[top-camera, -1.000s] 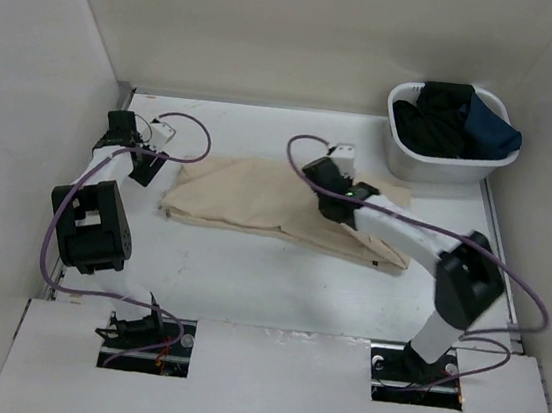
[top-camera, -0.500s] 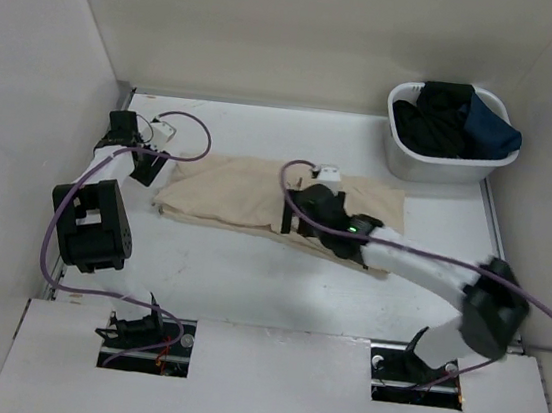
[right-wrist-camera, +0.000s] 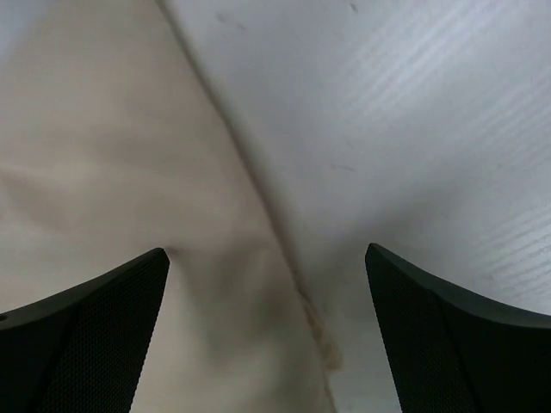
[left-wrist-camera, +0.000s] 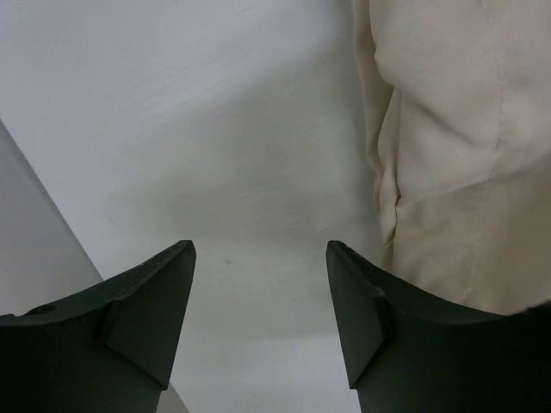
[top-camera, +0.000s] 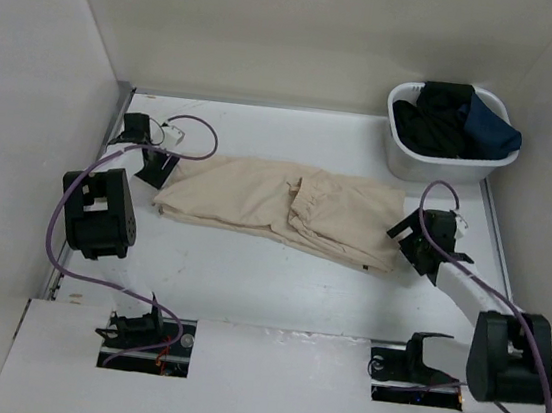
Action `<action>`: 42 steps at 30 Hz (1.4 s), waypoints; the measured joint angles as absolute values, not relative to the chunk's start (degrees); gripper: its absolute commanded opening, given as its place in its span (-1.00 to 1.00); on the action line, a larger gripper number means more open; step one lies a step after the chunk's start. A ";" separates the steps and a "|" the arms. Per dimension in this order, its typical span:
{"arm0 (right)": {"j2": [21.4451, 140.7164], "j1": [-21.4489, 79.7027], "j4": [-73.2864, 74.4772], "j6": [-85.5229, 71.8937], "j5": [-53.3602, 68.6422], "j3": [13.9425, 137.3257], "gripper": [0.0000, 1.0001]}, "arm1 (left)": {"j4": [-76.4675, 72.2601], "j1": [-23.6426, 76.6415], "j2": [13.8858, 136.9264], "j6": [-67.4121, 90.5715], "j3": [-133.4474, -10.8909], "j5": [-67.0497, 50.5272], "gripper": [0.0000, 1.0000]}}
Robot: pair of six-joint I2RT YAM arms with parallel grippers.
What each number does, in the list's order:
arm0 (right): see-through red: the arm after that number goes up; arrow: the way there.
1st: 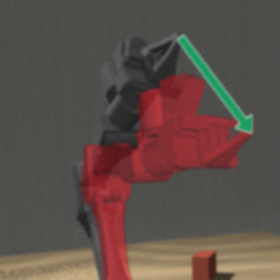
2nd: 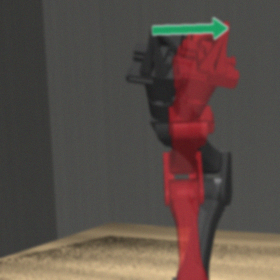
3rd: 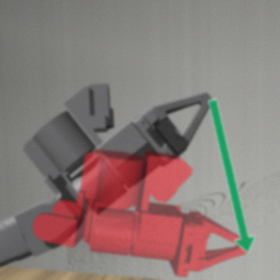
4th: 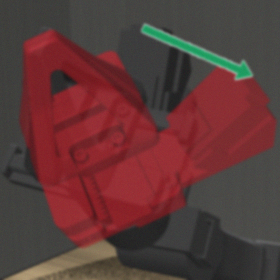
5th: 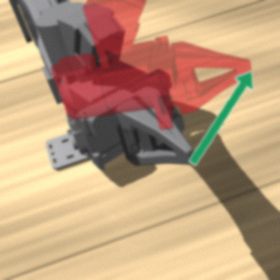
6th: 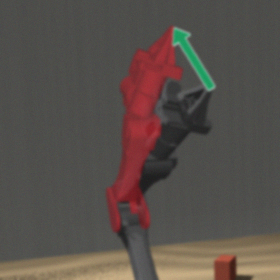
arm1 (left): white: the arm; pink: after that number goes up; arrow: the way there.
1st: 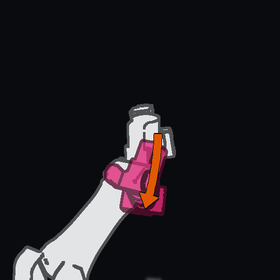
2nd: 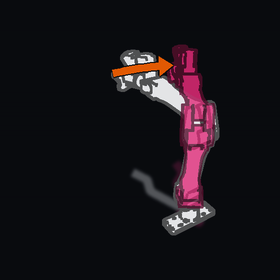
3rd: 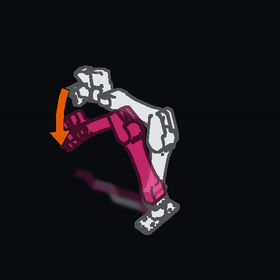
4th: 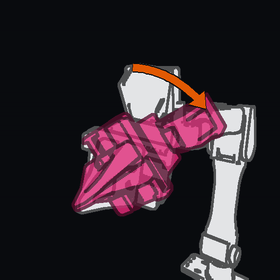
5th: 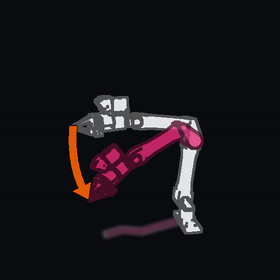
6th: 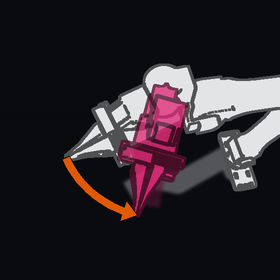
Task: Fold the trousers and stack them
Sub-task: Fold the trousers
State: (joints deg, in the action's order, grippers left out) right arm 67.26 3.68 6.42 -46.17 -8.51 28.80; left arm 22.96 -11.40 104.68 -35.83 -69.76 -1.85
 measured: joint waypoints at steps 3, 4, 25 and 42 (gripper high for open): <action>72.60 2.24 3.49 -44.86 -3.14 29.91 0.54 | 23.11 -11.20 104.68 -34.70 -70.28 -1.96 0.23; 74.11 2.44 2.33 -44.58 -1.67 30.85 0.27 | 23.24 -11.20 104.68 -34.30 -70.54 -2.02 0.23; 63.44 0.84 39.92 -18.15 -6.28 72.05 -0.98 | 23.33 -5.15 102.54 -32.62 -71.09 -2.20 0.23; 108.88 48.86 45.41 -22.59 -9.74 93.65 0.58 | 23.38 -8.51 101.58 -32.88 -70.22 -2.11 0.23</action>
State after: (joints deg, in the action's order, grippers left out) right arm 108.88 48.86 45.41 -22.59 -9.74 93.65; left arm 23.38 -8.51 101.58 -32.88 -70.22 -2.11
